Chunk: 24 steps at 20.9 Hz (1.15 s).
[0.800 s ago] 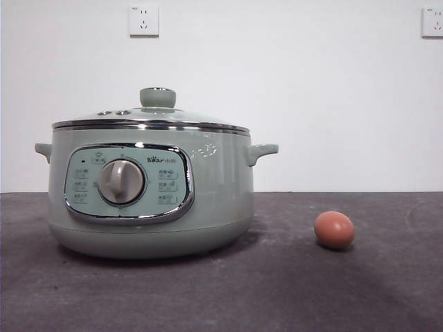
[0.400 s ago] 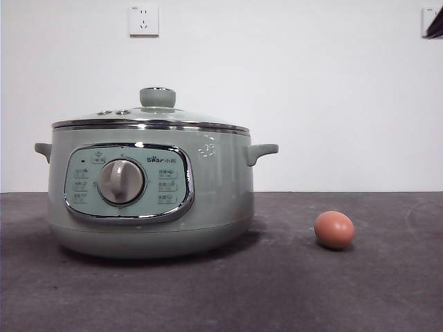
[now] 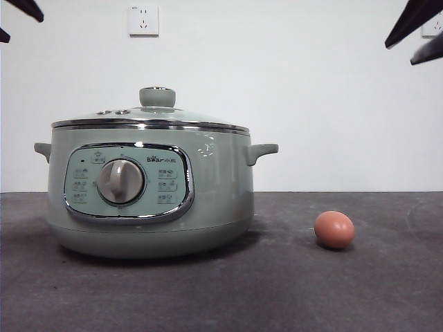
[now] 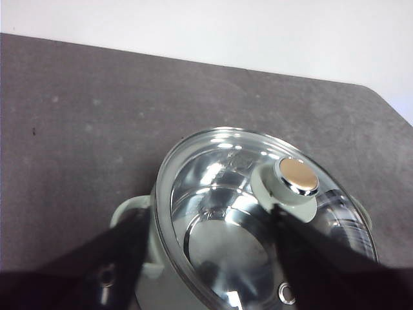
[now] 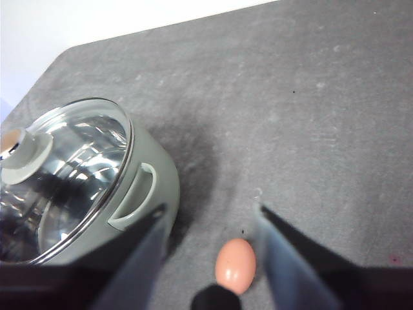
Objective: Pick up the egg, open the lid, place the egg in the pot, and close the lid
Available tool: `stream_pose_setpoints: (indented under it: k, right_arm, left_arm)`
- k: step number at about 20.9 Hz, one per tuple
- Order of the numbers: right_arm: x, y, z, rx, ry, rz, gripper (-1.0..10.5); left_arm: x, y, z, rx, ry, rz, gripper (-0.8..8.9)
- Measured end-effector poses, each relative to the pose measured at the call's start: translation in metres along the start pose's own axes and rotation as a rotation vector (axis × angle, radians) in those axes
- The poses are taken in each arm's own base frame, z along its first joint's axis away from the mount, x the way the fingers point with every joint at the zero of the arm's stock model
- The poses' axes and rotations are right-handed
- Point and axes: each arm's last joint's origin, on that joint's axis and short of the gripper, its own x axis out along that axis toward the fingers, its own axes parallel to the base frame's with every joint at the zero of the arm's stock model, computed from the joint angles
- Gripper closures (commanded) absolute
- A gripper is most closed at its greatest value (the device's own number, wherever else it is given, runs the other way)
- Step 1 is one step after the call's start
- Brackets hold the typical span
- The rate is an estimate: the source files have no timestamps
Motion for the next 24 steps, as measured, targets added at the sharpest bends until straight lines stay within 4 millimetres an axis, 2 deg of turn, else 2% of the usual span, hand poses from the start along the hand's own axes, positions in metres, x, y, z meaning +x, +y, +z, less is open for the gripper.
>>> stream_pose_setpoints:
  k: [3,5,8,12,16,21,24]
  right_arm:
    - [0.003,0.003,0.0,-0.006,0.011,0.011,4.4]
    - [0.011,0.011,0.001,-0.023,0.045,0.027,4.4]
    - [0.038,0.03,-0.004,-0.096,0.163,-0.033,4.4]
    - [0.083,0.046,-0.018,-0.18,0.301,-0.103,4.5]
    - [0.126,0.04,-0.043,-0.19,0.456,-0.155,4.5]
    - [0.163,0.025,-0.073,-0.187,0.589,-0.208,4.5]
    - [0.173,0.022,-0.082,-0.186,0.612,-0.213,5.7]
  left_arm:
    - [-0.001,-0.001,0.003,0.004,-0.011,-0.003,4.59]
    - [-0.005,-0.005,0.011,0.012,-0.031,-0.024,4.59]
    - [-0.011,-0.01,0.022,0.028,-0.066,-0.061,4.59]
    - [-0.011,-0.011,0.022,0.026,-0.059,-0.066,4.59]
    - [-0.011,-0.01,0.021,0.02,-0.043,-0.062,4.59]
    - [-0.011,-0.01,0.02,0.017,-0.036,-0.06,4.59]
    - [-0.011,-0.01,0.02,0.017,-0.035,-0.06,4.59]
